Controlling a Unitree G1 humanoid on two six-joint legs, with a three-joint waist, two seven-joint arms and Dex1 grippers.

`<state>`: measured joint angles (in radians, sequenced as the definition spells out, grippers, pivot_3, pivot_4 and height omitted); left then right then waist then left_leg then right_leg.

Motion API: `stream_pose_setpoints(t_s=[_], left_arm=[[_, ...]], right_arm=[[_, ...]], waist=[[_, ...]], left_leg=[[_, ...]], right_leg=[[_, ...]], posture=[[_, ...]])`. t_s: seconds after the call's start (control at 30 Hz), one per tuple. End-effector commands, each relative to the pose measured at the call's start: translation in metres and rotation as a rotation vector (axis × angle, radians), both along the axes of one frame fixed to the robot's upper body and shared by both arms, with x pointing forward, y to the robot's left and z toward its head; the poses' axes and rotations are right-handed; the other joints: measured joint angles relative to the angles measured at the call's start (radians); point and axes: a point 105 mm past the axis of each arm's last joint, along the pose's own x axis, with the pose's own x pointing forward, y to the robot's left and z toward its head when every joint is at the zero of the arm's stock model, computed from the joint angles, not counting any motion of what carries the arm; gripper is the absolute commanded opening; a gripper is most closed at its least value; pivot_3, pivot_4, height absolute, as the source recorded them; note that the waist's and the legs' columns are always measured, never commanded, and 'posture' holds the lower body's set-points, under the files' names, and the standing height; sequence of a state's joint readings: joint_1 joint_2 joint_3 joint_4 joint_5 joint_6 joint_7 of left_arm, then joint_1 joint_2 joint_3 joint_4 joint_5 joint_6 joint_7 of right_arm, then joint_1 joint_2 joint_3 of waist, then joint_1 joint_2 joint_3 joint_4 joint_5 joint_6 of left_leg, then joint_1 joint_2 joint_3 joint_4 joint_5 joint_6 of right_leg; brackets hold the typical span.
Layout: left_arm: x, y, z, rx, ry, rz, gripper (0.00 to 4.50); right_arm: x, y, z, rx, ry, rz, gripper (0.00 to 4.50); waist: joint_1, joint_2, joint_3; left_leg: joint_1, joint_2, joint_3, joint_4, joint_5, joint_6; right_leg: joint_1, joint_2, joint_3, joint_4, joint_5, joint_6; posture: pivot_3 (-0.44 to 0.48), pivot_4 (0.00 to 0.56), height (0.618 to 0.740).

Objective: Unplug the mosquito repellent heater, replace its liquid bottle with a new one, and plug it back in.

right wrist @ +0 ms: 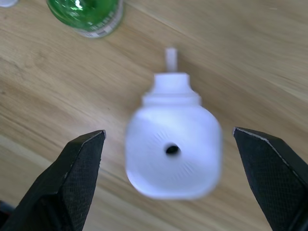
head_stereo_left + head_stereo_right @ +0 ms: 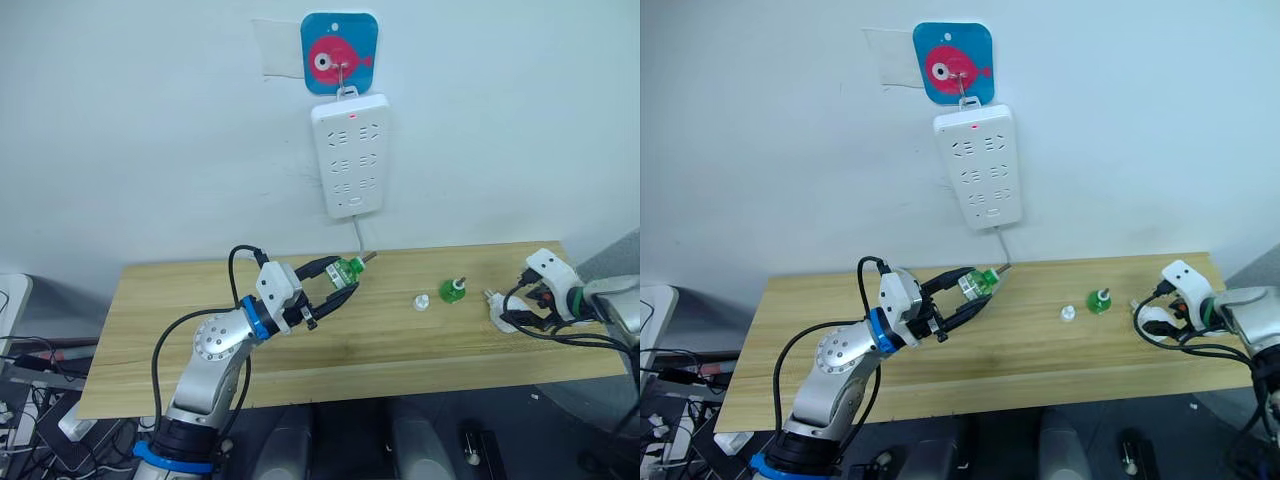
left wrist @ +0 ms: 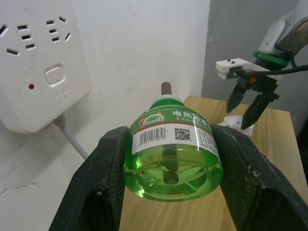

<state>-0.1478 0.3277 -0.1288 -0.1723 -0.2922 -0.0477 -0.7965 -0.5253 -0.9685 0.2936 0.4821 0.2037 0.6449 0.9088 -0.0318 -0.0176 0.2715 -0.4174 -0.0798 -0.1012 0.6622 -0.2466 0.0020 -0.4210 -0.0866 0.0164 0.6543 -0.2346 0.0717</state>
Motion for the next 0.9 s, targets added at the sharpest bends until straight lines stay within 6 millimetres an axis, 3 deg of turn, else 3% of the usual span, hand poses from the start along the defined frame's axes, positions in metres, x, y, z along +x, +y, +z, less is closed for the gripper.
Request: stream_pose_setpoints(t_s=[0.03,0.73,0.83,0.9], left_arm=[[-0.006,0.000,0.010,-0.013,-0.035,-0.009,2.26],[-0.009,-0.001,0.009,0.003,-0.025,-0.027,2.26],[-0.010,-0.001,0.006,0.007,-0.019,-0.028,2.26],[-0.010,0.000,0.006,0.008,-0.017,-0.028,2.26]], right_arm=[[0.003,-0.006,0.008,-0.016,-0.023,0.003,4.44],[0.007,-0.010,-0.008,-0.014,0.007,0.007,4.44],[0.007,-0.011,-0.009,-0.006,0.008,-0.011,3.90],[0.007,-0.013,-0.009,-0.008,0.009,-0.015,3.24]], waist=[[0.000,0.000,0.000],[0.000,0.001,0.006],[0.000,0.001,0.007],[0.000,0.000,0.009]], left_leg=[[0.000,0.000,0.000,0.000,0.000,0.000],[0.000,0.000,0.000,-0.001,0.000,0.000],[0.000,0.000,0.000,-0.001,0.000,0.000],[0.000,0.000,0.000,-0.001,0.000,0.000]], right_leg=[[0.000,0.000,0.000,0.000,0.000,0.000],[0.001,0.000,0.000,-0.003,0.001,-0.001],[0.001,0.000,0.000,-0.003,0.001,-0.001],[0.001,0.000,0.000,-0.003,0.001,-0.001]], posture=[[-0.033,0.315,0.740],[-0.024,0.322,0.740],[-0.023,0.321,0.740],[-0.022,0.318,0.740]])
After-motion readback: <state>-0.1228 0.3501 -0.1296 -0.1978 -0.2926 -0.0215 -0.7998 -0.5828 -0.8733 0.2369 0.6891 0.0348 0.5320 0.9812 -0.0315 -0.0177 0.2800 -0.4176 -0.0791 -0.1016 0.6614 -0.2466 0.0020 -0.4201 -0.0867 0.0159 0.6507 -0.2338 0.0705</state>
